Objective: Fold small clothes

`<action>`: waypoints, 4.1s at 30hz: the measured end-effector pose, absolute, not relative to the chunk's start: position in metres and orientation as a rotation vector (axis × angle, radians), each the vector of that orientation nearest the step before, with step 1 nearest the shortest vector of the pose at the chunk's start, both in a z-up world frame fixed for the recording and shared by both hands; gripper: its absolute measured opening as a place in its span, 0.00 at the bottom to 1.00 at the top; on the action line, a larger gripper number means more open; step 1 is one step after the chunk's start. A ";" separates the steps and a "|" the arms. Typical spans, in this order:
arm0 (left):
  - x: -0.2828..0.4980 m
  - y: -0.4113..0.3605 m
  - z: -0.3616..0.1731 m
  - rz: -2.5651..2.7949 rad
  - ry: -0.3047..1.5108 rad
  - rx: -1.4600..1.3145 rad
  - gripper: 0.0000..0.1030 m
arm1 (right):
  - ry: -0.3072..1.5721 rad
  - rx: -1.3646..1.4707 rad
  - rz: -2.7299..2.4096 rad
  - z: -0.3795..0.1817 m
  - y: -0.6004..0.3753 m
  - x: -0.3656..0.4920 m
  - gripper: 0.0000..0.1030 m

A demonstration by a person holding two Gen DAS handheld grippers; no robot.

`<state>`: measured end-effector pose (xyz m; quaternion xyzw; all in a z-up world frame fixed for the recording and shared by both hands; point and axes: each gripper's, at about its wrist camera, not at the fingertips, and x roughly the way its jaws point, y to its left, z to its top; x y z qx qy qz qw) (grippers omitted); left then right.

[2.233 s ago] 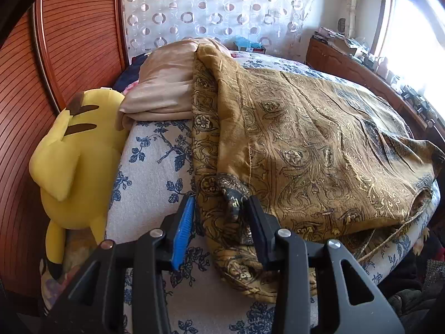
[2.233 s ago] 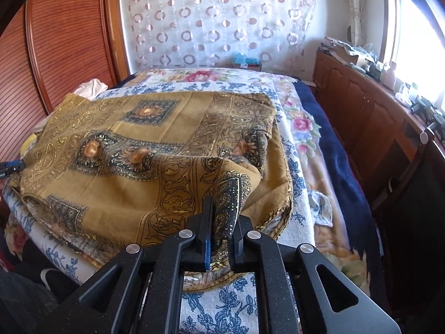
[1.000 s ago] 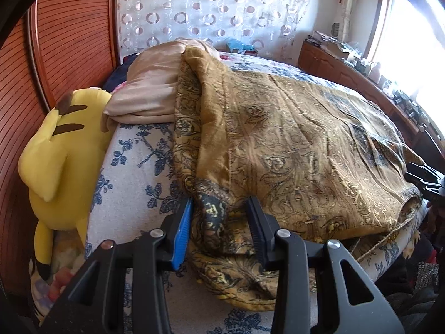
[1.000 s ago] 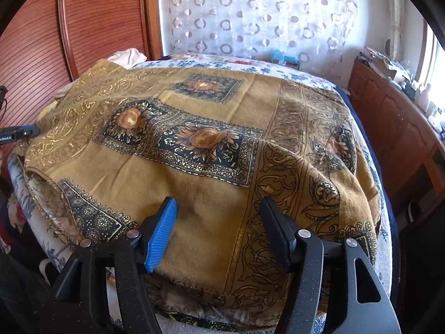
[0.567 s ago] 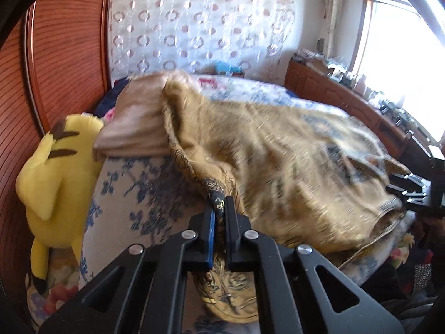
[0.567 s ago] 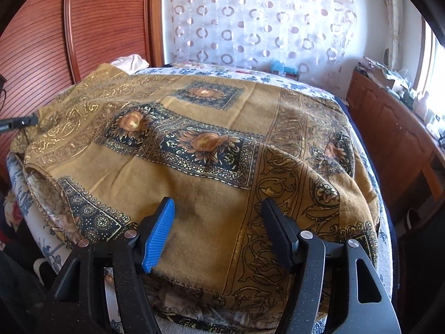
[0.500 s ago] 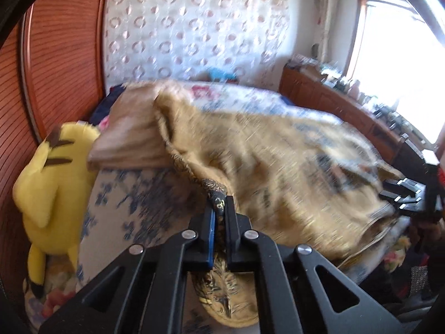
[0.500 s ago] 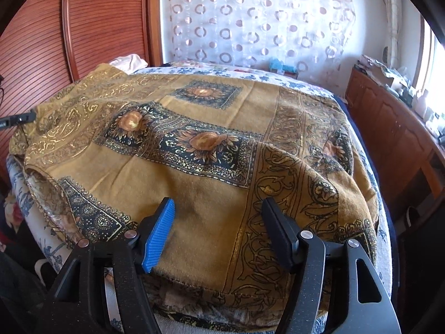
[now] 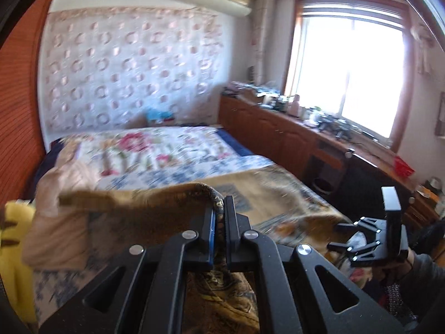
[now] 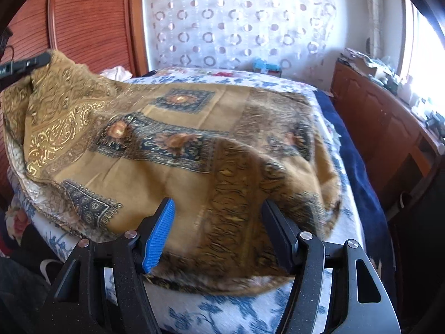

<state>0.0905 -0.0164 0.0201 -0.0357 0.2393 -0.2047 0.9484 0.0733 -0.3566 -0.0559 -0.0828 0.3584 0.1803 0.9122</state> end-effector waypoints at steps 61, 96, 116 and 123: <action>0.093 -0.046 0.002 -0.418 0.634 -0.012 0.36 | 0.550 -0.193 0.294 0.039 -0.377 0.073 0.65; 0.083 -0.019 -0.037 -0.378 0.692 -0.047 0.36 | 0.864 -0.553 0.572 -0.047 -0.232 0.187 0.04; 0.084 -0.025 -0.047 -0.384 0.705 -0.055 0.36 | 0.704 -0.455 0.159 0.001 -0.323 0.296 0.03; 0.082 -0.026 -0.048 -0.387 0.708 -0.057 0.36 | 0.720 -0.390 0.096 0.014 -0.329 0.313 0.03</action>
